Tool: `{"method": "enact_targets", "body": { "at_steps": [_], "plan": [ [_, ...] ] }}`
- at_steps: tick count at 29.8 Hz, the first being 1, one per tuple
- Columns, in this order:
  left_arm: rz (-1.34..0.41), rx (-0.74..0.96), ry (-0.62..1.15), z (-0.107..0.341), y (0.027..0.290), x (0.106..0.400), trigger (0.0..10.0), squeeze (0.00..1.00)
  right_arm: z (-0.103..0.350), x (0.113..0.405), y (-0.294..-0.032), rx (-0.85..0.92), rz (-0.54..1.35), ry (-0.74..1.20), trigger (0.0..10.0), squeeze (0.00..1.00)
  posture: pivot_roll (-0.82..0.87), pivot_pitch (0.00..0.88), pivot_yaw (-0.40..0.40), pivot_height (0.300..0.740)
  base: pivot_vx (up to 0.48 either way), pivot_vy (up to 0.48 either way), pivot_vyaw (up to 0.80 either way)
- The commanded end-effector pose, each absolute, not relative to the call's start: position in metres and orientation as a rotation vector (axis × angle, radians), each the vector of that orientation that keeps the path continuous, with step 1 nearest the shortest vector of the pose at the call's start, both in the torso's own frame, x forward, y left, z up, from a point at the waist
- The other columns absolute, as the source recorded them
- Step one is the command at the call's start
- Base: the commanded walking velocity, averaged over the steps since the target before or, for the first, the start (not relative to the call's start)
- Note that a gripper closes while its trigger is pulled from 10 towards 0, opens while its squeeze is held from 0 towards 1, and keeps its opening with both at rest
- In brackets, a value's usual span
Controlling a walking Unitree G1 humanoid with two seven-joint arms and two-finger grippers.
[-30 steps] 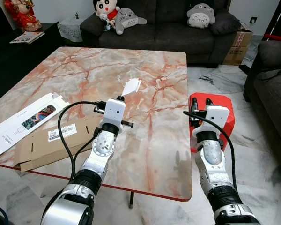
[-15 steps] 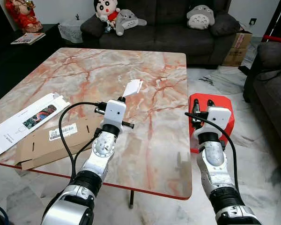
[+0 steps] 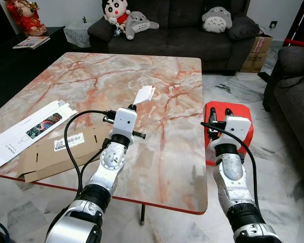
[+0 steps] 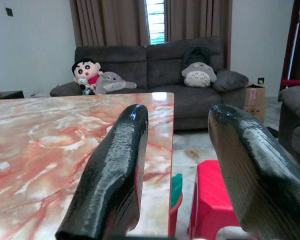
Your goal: Picking trash to rubbish bin
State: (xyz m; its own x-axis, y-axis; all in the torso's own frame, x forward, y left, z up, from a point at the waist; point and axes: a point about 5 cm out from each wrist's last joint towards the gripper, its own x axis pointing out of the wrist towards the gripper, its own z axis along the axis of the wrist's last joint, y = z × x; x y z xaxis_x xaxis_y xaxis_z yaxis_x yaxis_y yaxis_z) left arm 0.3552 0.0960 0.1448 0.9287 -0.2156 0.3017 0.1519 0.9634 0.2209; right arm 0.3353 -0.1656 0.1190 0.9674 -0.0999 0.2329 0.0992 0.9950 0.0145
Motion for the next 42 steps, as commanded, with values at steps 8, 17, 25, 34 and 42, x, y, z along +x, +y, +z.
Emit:
{"method": "enact_targets", "body": {
  "at_steps": [8, 17, 25, 34, 42],
  "plan": [
    [-0.178, 0.181, -0.358, 0.1517, 0.0984, 0.3567, 10.0, 0.0, 0.1225, 0.3355, -0.1699, 0.013, -0.117, -0.243, 10.0, 0.0, 0.13, 0.006, 0.039, 0.74, 0.0, 0.0, 0.0],
    [-0.175, 0.181, -0.362, 0.1521, 0.0983, 0.3561, 10.0, 0.0, 0.1229, 0.3353, -0.1673, 0.015, -0.1, -0.247, 10.0, 0.0, 0.14, 0.01, 0.033, 0.74, -0.285, 0.0, 0.0],
    [-0.174, 0.177, -0.36, 0.1512, 0.0984, 0.3555, 10.0, 0.0, 0.1237, 0.335, -0.1694, 0.013, -0.107, -0.251, 10.0, 0.0, 0.13, 0.011, 0.031, 0.74, -0.314, 0.0, 0.0],
    [-0.172, 0.179, -0.359, 0.1507, 0.0986, 0.3552, 10.0, 0.0, 0.125, 0.3354, -0.1695, 0.012, -0.104, -0.256, 10.0, 0.0, 0.13, 0.002, 0.029, 0.74, -0.322, 0.0, 0.0],
    [-0.172, 0.181, -0.36, 0.151, 0.0992, 0.3555, 10.0, 0.0, 0.1254, 0.3358, -0.168, 0.013, -0.1, -0.257, 10.0, 0.0, 0.13, 0.0, 0.031, 0.74, -0.312, 0.0, 0.0]
  ]
}}
